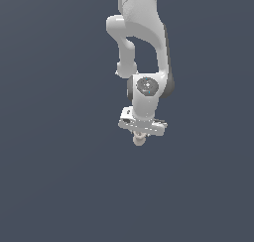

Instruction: Pick up the object and move it to a goal position.

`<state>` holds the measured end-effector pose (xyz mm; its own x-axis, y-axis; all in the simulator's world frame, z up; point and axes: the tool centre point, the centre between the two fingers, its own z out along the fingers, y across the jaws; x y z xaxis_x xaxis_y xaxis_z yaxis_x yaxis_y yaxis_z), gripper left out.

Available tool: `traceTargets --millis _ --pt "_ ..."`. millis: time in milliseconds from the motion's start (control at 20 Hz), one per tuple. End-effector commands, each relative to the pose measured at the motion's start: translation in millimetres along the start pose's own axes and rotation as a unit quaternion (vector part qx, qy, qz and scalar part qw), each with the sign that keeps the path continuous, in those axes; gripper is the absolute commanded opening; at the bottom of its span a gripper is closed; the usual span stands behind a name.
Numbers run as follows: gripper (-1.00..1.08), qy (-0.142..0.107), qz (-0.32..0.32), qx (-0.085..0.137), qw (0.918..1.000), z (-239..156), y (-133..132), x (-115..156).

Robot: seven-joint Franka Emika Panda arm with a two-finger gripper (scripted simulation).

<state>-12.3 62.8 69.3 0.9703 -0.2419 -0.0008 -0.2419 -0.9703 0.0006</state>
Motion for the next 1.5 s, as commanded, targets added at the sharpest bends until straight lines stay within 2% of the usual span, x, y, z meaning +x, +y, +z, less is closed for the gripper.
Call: traceTargets --millis 0,800,1100,1450 --pt "-1.0 0.0 0.0 0.0 1.0 -6.9 -10.7 3.1" --pt "-1.0 0.001 0.0 0.0 1.0 -71.5 -111.5 36.5" --pt "-1.0 0.001 0.0 0.0 1.0 -84.0 -131.7 44.3" --pt "-1.0 0.001 0.0 0.0 1.0 -89.2 -140.3 47.9"
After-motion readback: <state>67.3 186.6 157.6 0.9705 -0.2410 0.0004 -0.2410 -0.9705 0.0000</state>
